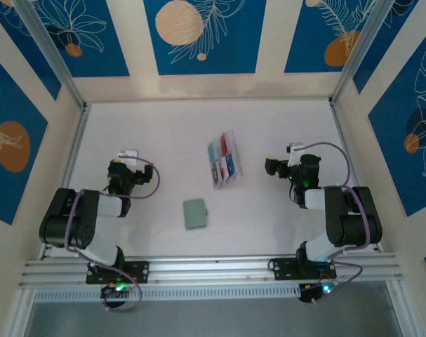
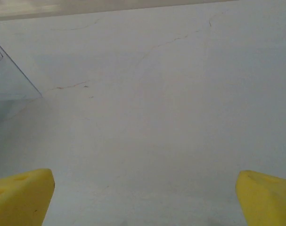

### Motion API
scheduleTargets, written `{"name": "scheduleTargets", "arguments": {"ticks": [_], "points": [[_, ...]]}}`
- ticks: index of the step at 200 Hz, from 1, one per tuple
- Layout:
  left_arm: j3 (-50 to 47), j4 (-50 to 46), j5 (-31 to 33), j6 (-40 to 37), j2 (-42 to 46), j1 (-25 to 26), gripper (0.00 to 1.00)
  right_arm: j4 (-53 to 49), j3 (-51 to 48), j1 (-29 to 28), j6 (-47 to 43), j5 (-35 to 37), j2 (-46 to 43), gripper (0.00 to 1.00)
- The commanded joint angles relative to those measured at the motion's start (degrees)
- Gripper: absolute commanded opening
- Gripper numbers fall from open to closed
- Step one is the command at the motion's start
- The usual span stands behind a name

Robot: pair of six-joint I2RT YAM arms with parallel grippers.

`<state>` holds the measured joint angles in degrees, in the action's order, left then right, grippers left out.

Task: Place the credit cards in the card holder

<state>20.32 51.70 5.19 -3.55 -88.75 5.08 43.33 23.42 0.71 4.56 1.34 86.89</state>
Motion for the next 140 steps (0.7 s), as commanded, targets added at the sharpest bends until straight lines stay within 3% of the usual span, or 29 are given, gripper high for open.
{"name": "scheduleTargets", "arguments": {"ticks": [1, 124, 140], "points": [[1.0, 2.2, 0.5, -0.4, -0.6, 0.6, 1.00, 2.0, 0.9, -0.4, 0.5, 0.9, 0.5, 0.99], [1.2, 1.4, -0.6, -0.1, -0.5, 0.1, 1.00, 2.0, 1.0, 0.0, 0.8, 0.2, 0.5, 0.99], [1.1, 1.7, 1.6, 0.7, -0.6, 0.1, 1.00, 2.2, 0.9, 0.4, 1.1, -0.5, 0.4, 0.99]]}}
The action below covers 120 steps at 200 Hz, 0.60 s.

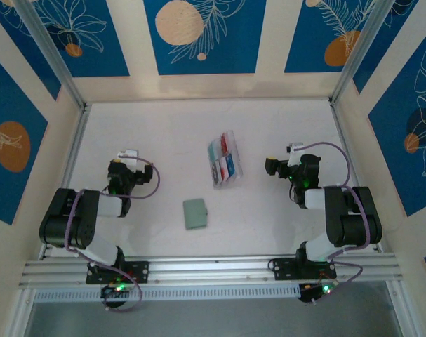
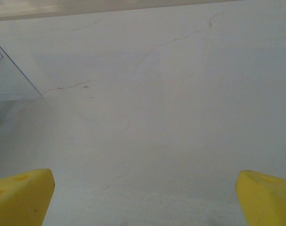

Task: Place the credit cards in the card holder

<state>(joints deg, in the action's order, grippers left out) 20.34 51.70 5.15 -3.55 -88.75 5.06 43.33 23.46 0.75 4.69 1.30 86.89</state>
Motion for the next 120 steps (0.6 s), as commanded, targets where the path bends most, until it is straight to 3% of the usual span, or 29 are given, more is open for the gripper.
{"name": "scheduleTargets", "arguments": {"ticks": [1, 21, 63, 75, 101, 120], "points": [[1.1, 1.7, 1.9, 0.8, -0.6, 0.1, 1.00, 2.2, 0.8, 0.4, 0.9, -0.4, 0.4, 0.99], [0.5, 3.0, 6.1, 2.6, -0.5, -0.1, 1.00, 2.3, 0.7, 0.4, 0.8, -0.4, 0.4, 0.99], [0.4, 1.8, 6.6, 2.5, 1.6, -0.1, 1.00, 2.5, 0.7, 0.3, 1.3, 0.1, 0.2, 0.99], [2.8, -7.5, 7.3, 2.5, 6.8, 0.0, 1.00, -3.7, 2.8, 0.3, 2.8, 4.2, -3.1, 0.99], [12.6, -32.5, 13.0, 7.3, 16.0, 0.2, 1.00, -33.3, 17.2, -0.3, 8.7, 11.1, -11.6, 0.99], [19.7, -48.6, 12.3, 12.9, 20.4, 0.2, 1.00, -40.1, 23.2, 0.3, 14.2, 7.0, -15.1, 0.99]]}}
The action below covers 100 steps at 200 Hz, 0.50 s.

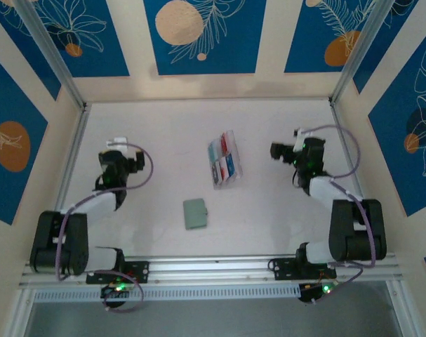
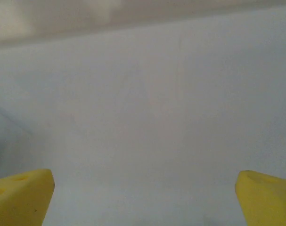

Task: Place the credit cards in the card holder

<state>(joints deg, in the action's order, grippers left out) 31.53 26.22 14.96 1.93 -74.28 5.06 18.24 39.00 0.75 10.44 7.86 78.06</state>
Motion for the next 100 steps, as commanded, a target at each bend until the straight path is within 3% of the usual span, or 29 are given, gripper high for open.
{"name": "scheduleTargets", "arguments": {"ticks": [1, 22, 32, 58, 71, 100], "points": [[8.8, -24.0, 2.2, 7.6, 6.2, 0.2, 1.00, -15.2, 7.8, 0.4, 9.0, 0.1, -6.5, 0.99], [12.3, -34.0, -1.5, 14.5, 10.7, 0.1, 1.00, -26.9, 12.8, 3.4, 29.7, -0.6, -8.8, 0.99], [12.8, -35.9, -5.4, 16.4, 12.8, 0.0, 1.00, -35.3, 16.9, 5.1, 35.0, -2.2, -8.5, 0.99], [12.5, -40.0, -13.7, 20.2, 16.8, 0.0, 1.00, -34.9, 17.6, 4.6, 32.6, -8.9, -11.7, 0.99], [12.3, -42.4, -18.1, 21.4, 17.9, 0.1, 0.99, -36.3, 17.3, 1.1, 30.5, -7.0, -14.6, 0.99], [10.3, -47.9, -28.2, 25.4, 21.0, 0.5, 0.92, -53.0, 22.5, -11.0, 26.7, 0.9, -15.3, 0.93]]}}
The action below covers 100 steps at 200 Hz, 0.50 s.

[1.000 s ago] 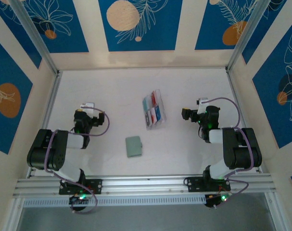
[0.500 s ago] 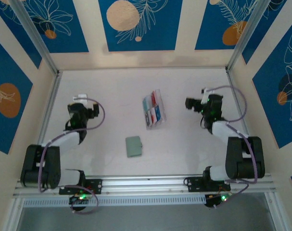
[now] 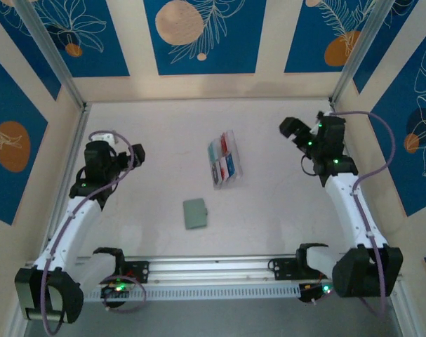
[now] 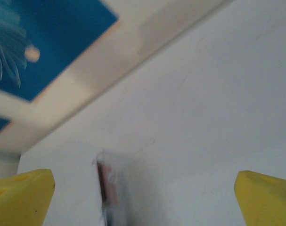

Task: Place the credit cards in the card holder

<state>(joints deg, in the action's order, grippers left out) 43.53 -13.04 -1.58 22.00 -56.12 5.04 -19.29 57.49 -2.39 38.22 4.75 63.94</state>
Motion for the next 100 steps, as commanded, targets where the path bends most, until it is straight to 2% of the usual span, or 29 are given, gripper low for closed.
{"name": "scheduleTargets", "arguments": {"ticks": [1, 21, 43, 63, 82, 100], "points": [[-1.9, -8.7, -12.1, 5.5, 3.0, 0.5, 0.92, -15.9, 4.1, -8.4, -1.1, 4.1, -1.1, 0.92], [-5.1, -9.4, -19.5, 9.0, 5.8, 1.4, 0.80, -21.2, 3.7, -18.5, -0.4, 6.2, -0.4, 0.73], [-8.6, -8.3, -25.6, 13.2, 6.9, 3.9, 0.53, -21.9, 1.2, -29.5, 3.7, 6.0, 1.8, 0.52], [-11.5, -5.9, -28.4, 16.7, 6.3, 7.9, 0.33, -21.1, 1.0, -38.2, 6.6, 5.1, 6.3, 0.39], [-13.6, -3.5, -28.6, 18.7, 4.9, 12.2, 0.27, -20.1, 2.3, -44.7, 7.9, 5.5, 11.8, 0.34], [-15.0, -0.9, -28.6, 19.7, 1.8, 16.0, 0.25, -18.5, 3.7, -48.8, 8.4, 4.5, 17.3, 0.33]]}}
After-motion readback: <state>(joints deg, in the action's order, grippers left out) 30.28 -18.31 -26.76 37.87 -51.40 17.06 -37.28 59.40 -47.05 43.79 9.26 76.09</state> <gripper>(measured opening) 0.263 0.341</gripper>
